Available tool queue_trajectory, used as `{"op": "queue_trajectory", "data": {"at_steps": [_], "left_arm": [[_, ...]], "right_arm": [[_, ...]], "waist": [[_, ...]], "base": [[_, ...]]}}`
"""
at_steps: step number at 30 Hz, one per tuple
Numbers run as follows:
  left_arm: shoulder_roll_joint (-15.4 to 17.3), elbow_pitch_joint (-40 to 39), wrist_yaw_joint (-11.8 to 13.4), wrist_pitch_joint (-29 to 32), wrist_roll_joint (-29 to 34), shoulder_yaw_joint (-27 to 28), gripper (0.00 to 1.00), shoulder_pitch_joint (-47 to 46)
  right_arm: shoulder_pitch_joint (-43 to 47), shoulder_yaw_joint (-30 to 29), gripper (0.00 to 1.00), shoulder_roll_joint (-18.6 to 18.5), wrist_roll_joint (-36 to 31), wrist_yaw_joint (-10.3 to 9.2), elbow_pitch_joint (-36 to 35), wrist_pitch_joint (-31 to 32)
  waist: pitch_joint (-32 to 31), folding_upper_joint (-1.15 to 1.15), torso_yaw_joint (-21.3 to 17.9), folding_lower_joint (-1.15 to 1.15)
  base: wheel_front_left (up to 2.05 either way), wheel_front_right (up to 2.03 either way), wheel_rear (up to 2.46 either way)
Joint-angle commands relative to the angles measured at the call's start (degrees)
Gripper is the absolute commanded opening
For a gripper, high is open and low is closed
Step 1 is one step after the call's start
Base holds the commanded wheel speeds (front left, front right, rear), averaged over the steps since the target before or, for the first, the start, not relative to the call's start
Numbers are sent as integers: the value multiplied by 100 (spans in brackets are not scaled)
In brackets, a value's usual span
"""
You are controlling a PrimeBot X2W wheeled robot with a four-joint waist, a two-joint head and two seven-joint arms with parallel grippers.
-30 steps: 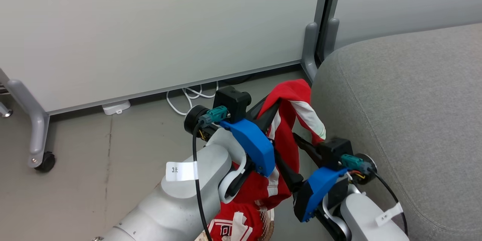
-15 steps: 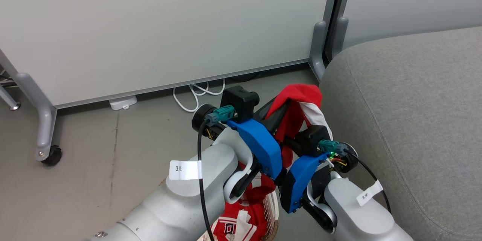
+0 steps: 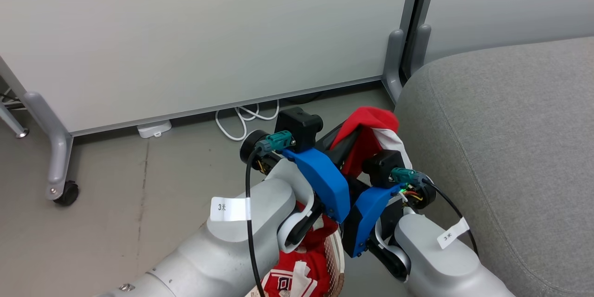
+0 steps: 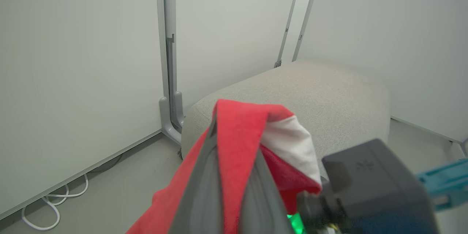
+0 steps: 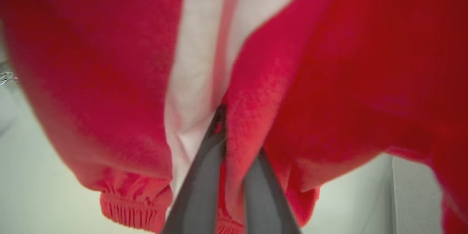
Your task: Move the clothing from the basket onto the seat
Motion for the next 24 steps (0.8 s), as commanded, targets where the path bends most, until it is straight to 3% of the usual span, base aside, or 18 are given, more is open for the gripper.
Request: {"op": "queue_trajectory", "data": {"at_steps": [1, 23, 24], "left_arm": [[5, 30, -3, -41, -21, -12, 0, -98], [4, 208, 63, -46, 211, 162, 0, -35], [4, 211, 70, -46, 234, 165, 17, -31]], "right_arm": [[-96, 70, 0, -11, 83, 2, 62, -61], [-288, 521, 0, -11, 543, 2, 508, -377], [-296, 535, 0, -11, 562, 2, 517, -383]], "waist": [[-9, 0, -5, 0], [-52, 0, -80, 0], [-52, 0, -81, 0]], "base": [[0, 0, 0], [0, 0, 0], [0, 0, 0]]}}
